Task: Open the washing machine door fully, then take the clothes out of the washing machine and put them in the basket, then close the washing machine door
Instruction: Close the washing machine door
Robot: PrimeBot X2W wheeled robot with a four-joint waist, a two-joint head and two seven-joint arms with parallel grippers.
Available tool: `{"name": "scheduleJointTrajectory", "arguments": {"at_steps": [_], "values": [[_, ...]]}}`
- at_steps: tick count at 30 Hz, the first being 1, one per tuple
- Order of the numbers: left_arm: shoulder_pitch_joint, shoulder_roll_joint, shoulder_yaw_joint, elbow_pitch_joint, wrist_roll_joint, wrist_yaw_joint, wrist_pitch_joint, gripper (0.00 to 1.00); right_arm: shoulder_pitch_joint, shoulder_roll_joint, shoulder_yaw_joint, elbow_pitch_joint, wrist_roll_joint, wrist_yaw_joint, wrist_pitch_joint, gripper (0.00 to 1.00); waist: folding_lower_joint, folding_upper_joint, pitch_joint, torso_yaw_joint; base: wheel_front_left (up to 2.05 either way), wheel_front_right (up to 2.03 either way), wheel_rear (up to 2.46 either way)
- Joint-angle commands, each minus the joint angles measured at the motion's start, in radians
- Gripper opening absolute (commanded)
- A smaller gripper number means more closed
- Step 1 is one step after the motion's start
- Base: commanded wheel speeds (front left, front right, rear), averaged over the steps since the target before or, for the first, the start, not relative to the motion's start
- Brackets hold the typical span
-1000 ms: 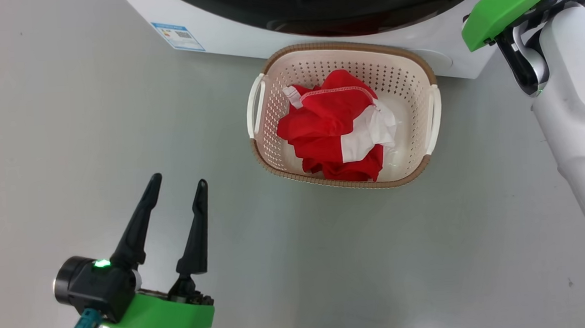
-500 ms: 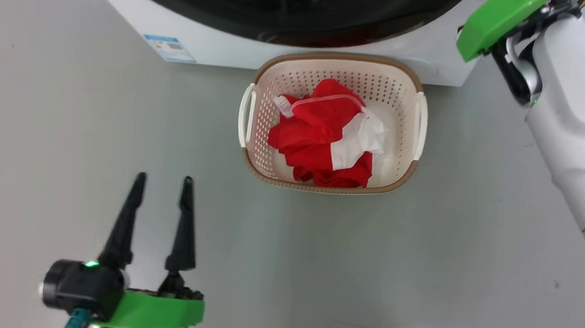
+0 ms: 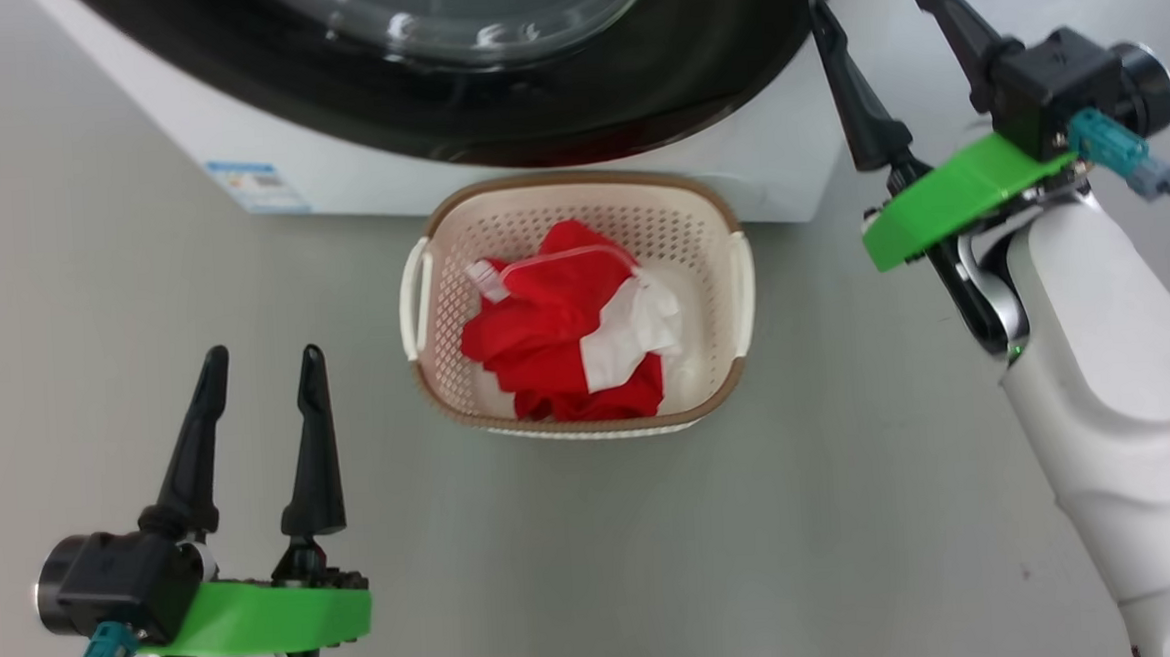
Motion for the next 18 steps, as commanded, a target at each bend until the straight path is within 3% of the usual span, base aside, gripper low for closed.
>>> {"name": "scheduleJointTrajectory", "arguments": {"at_steps": [1,18], "values": [[0.006,0.015,0.035,-0.023,-0.001,0.004,-0.009,1.00,0.022,0.020,0.004,-0.035,-0.012,-0.004,-0.005,1.00,0.0000,0.0000,-0.042,-0.044,0.00,0.00,0.00],[0.059,0.026,0.048,-0.065,0.000,-0.059,-0.009,1.00,0.339,0.038,-0.139,-0.223,-0.007,-0.004,-0.005,1.00,0.0000,0.0000,-0.157,-0.186,0.00,0.00,0.00]]}}
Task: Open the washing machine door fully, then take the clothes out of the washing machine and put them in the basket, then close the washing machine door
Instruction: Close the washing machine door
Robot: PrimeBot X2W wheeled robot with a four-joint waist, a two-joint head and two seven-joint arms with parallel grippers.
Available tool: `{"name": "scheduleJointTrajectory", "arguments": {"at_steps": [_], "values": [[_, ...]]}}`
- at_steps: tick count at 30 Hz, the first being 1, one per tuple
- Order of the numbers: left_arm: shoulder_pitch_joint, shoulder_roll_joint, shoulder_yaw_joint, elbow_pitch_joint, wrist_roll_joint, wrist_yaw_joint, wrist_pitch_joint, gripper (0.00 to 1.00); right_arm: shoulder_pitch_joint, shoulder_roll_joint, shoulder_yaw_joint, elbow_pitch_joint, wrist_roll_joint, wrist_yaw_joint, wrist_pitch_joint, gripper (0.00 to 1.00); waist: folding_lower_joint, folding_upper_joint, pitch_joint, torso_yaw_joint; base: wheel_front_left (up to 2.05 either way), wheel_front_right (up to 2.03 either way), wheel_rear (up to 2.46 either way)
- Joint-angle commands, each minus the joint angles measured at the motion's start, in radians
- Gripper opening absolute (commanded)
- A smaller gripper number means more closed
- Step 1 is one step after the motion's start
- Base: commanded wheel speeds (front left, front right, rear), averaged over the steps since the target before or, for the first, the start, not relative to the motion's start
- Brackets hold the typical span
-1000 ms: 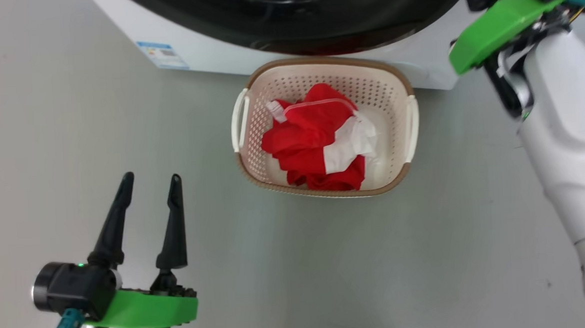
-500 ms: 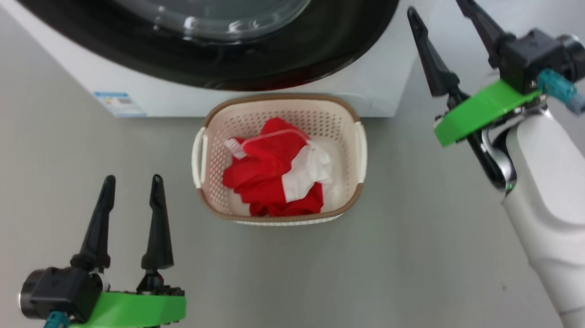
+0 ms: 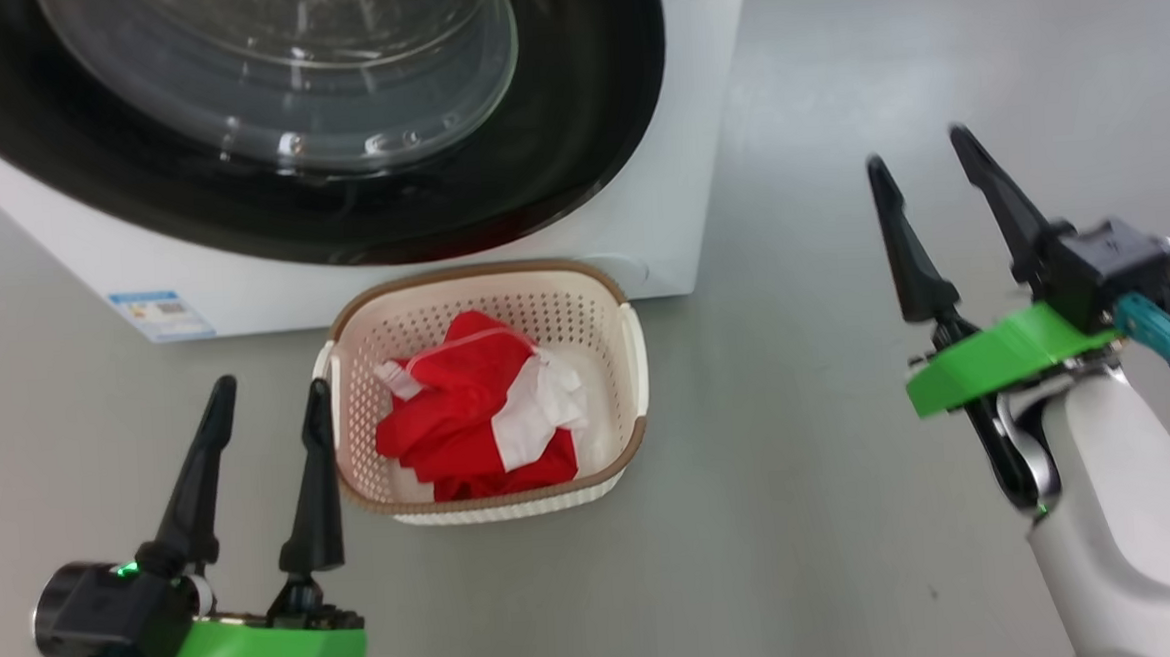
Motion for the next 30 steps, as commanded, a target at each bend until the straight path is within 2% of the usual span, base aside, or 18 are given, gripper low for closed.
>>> {"name": "scheduleJointTrajectory", "arguments": {"at_steps": [1,12,20,30], "values": [[0.001,0.017,0.040,-0.026,0.012,-0.005,-0.009,1.00,0.018,0.008,0.007,-0.034,0.010,-0.004,-0.005,1.00,0.0000,0.0000,-0.029,-0.026,0.00,0.00,0.00],[0.050,0.013,0.108,-0.023,0.030,-0.008,-0.009,1.00,0.202,0.023,-0.075,-0.157,-0.007,-0.004,-0.005,1.00,0.0000,0.0000,-0.087,-0.031,0.00,0.00,0.00],[0.113,0.014,0.113,0.003,0.031,-0.012,-0.009,1.00,0.352,0.028,-0.099,-0.285,-0.013,-0.004,-0.005,1.00,0.0000,0.0000,-0.163,-0.022,0.00,0.00,0.00],[0.189,0.022,0.111,0.002,0.010,-0.015,-0.009,1.00,0.491,0.036,-0.117,-0.351,-0.012,-0.004,-0.005,1.00,0.0000,0.0000,-0.223,-0.016,0.00,0.00,0.00]]}}
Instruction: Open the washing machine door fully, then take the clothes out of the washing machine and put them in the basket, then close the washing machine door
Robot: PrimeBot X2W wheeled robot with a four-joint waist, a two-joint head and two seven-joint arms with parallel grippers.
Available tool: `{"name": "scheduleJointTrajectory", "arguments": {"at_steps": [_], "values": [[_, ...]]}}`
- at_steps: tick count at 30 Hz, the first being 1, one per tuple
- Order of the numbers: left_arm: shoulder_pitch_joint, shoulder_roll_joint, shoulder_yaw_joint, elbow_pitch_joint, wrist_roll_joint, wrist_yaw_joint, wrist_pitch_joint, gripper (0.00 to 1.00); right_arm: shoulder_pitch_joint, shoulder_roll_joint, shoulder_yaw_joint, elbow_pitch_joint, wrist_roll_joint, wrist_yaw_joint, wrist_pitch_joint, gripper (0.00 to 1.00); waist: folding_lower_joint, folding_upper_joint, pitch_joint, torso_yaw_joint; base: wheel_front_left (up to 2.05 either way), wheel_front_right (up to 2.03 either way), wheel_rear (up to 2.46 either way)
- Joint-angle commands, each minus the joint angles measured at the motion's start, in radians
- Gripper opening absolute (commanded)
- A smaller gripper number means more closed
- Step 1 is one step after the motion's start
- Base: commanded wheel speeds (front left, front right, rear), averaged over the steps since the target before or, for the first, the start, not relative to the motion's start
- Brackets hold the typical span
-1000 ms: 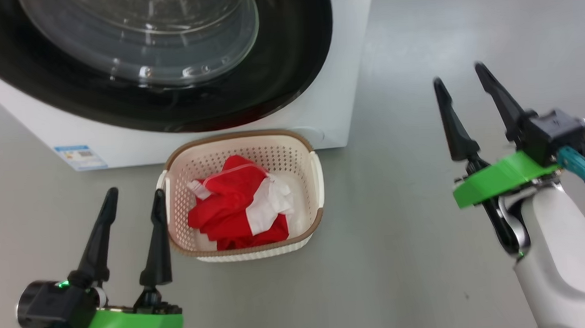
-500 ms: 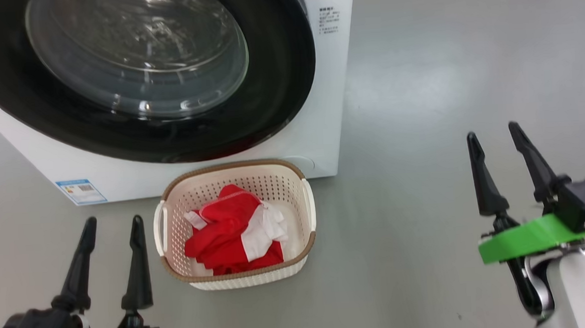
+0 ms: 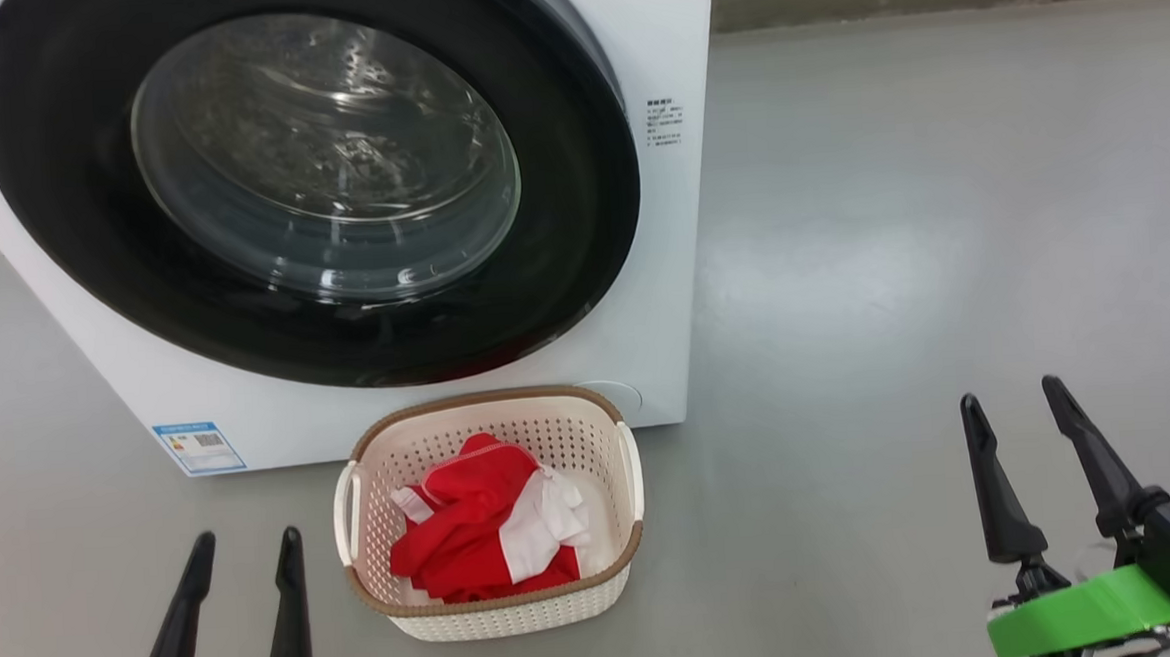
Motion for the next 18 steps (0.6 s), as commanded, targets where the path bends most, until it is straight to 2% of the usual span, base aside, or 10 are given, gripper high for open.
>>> {"name": "scheduleJointTrajectory", "arguments": {"at_steps": [1,18], "values": [[-0.005,0.019,0.036,-0.029,-0.002,-0.005,-0.009,1.00,-0.006,-0.003,0.017,-0.036,-0.003,-0.004,-0.006,1.00,0.0000,0.0000,-0.013,0.004,0.00,0.00,0.00],[0.067,0.031,0.048,-0.039,-0.043,-0.005,-0.009,1.00,0.072,-0.001,0.026,-0.074,0.049,-0.004,-0.006,1.00,0.0000,0.0000,-0.032,-0.001,0.00,0.00,0.00]]}}
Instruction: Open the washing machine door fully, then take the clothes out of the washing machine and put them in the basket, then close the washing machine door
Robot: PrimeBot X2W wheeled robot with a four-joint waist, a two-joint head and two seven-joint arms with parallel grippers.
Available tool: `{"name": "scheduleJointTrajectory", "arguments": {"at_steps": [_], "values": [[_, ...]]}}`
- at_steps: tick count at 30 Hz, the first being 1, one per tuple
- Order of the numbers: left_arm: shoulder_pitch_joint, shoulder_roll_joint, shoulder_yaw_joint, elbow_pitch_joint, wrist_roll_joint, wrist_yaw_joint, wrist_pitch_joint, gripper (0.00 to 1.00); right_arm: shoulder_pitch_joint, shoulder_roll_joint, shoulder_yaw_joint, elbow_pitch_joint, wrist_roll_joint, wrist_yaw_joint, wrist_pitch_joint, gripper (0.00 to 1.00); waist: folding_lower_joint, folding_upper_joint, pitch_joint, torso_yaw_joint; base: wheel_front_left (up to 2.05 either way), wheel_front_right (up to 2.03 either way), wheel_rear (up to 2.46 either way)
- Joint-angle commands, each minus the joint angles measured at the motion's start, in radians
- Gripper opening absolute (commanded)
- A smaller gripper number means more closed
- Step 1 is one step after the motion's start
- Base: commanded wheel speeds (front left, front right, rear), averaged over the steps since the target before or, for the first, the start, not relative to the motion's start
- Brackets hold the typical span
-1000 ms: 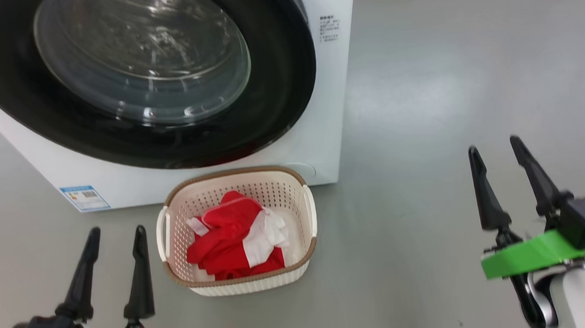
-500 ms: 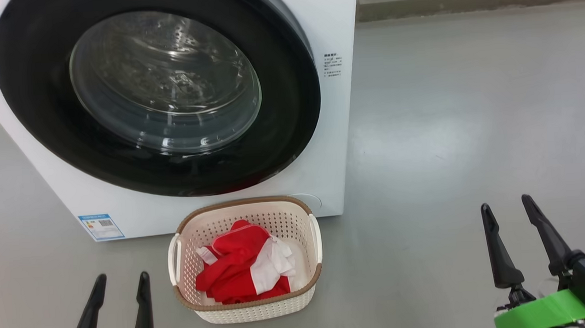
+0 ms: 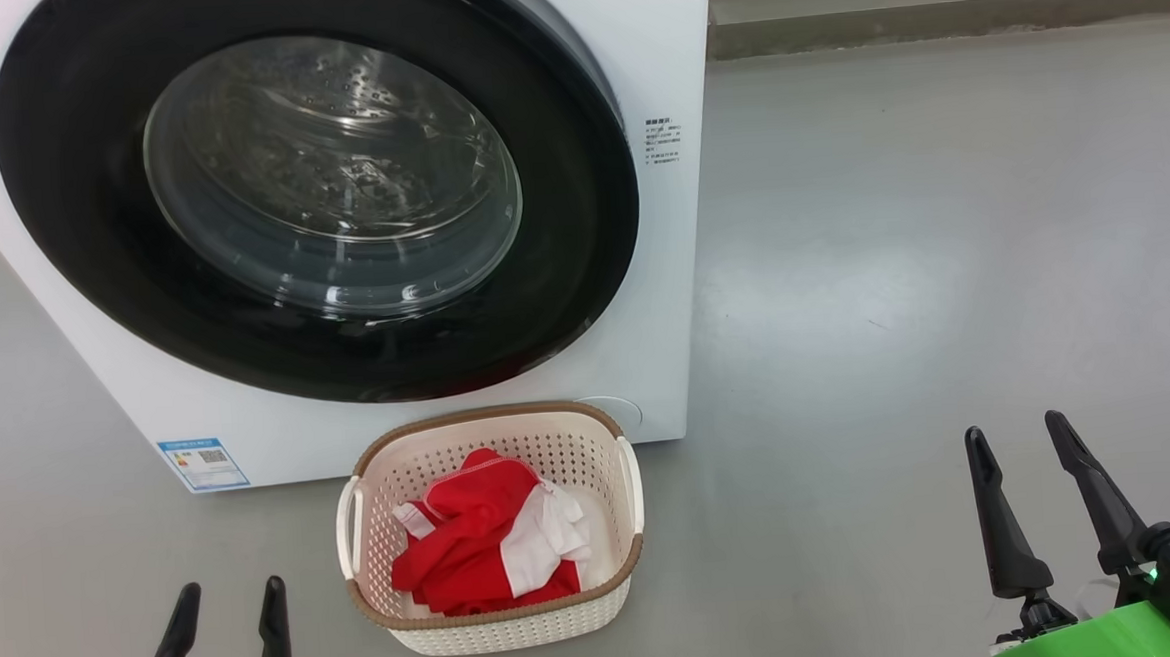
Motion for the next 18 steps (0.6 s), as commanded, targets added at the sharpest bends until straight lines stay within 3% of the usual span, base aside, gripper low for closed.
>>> {"name": "scheduleJointTrajectory", "arguments": {"at_steps": [1,3,4,11,15,18], "values": [[-0.023,0.011,0.029,-0.028,-0.013,-0.005,-0.009,1.00,-0.011,-0.013,0.026,-0.023,0.012,-0.004,-0.006,1.00,0.0000,0.0000,0.002,0.000,0.00,0.00,0.00],[-0.023,0.013,0.025,-0.032,-0.013,-0.005,-0.009,1.00,-0.012,-0.013,0.037,-0.023,0.014,-0.004,-0.006,1.00,0.0000,0.0000,0.005,0.000,0.00,0.00,0.00],[0.000,0.000,-0.004,0.000,-0.009,0.000,0.000,0.00,0.000,0.001,0.010,0.004,0.008,0.000,0.000,0.00,0.0000,0.0000,0.005,0.000,0.00,0.00,0.00],[0.001,-0.025,-0.008,0.068,-0.035,0.001,0.013,0.00,0.000,0.016,0.012,0.074,0.034,0.000,0.006,0.00,0.0001,0.0000,0.006,0.000,0.00,0.00,0.00],[-0.007,-0.025,-0.007,0.072,-0.079,0.001,0.024,0.00,-0.005,0.013,0.013,0.078,0.081,0.000,0.016,0.00,0.0022,0.0000,0.005,-0.001,0.00,0.00,0.00],[-0.012,-0.025,-0.007,0.076,-0.112,0.001,0.033,0.00,-0.010,0.011,0.014,0.082,0.116,0.000,0.024,0.00,0.0009,0.0000,0.006,-0.001,0.00,0.00,0.00]]}}
